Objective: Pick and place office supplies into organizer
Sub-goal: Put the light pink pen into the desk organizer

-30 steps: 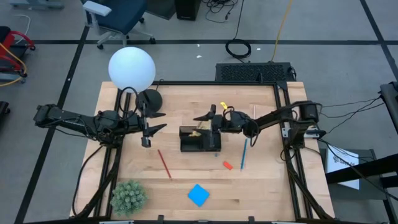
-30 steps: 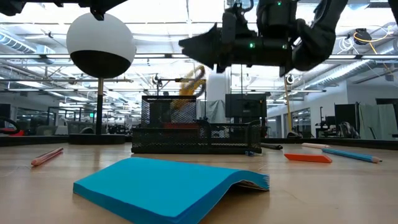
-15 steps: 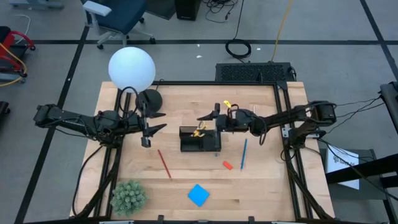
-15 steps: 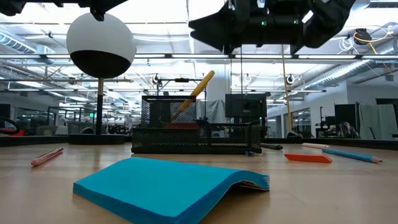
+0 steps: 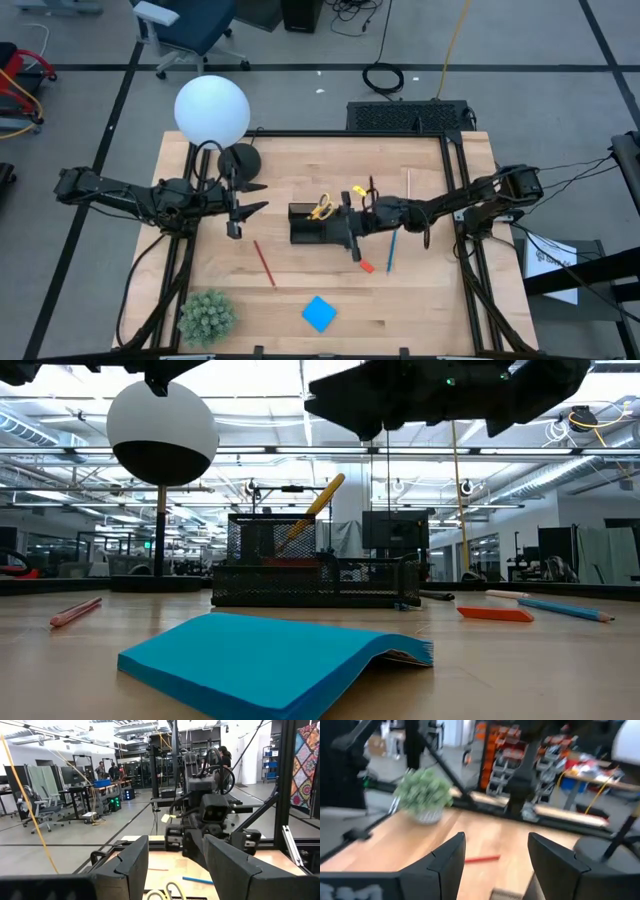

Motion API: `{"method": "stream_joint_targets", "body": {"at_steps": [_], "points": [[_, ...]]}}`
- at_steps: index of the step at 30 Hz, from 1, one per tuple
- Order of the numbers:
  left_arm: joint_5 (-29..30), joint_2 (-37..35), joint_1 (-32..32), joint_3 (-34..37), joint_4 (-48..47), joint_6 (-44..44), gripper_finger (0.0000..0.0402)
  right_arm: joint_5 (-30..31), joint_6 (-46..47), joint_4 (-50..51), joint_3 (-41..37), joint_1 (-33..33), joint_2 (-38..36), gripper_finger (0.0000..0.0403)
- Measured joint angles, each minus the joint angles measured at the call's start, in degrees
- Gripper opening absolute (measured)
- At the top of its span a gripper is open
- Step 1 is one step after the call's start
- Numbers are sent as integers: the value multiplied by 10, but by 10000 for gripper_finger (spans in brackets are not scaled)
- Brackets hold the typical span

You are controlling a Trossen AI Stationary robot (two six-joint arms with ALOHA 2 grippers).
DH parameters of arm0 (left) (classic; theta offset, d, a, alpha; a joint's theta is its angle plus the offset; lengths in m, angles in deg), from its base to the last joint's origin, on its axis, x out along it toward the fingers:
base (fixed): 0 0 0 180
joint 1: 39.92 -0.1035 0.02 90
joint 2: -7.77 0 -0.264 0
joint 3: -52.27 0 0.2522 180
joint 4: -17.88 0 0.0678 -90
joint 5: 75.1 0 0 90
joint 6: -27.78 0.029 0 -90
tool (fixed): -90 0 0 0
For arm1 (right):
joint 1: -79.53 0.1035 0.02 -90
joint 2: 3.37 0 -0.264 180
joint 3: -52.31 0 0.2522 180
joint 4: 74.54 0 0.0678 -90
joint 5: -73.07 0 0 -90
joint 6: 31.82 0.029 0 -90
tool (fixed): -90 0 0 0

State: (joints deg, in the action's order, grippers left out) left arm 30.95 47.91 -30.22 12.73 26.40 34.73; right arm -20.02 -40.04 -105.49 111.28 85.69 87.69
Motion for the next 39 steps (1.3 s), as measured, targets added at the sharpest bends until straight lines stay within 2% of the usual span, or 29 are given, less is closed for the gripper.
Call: {"method": "stream_joint_targets", "body": {"at_steps": [2,7,11,21,28,39], "points": [[0,0,3,0,0,0,186,9,-6,38,0,8,-10,202],[-1,0,2,0,0,3,186,100,-46,146,-1,30,-58,201],[0,0,2,0,-1,15,186,153,-39,231,-1,43,-111,198],[4,0,1,0,4,35,186,173,-21,333,0,45,-242,196],[6,-1,-6,-18,1,49,186,260,-15,364,0,44,-298,196],[6,-2,-8,-20,2,54,186,347,138,493,0,10,-338,196]]}}
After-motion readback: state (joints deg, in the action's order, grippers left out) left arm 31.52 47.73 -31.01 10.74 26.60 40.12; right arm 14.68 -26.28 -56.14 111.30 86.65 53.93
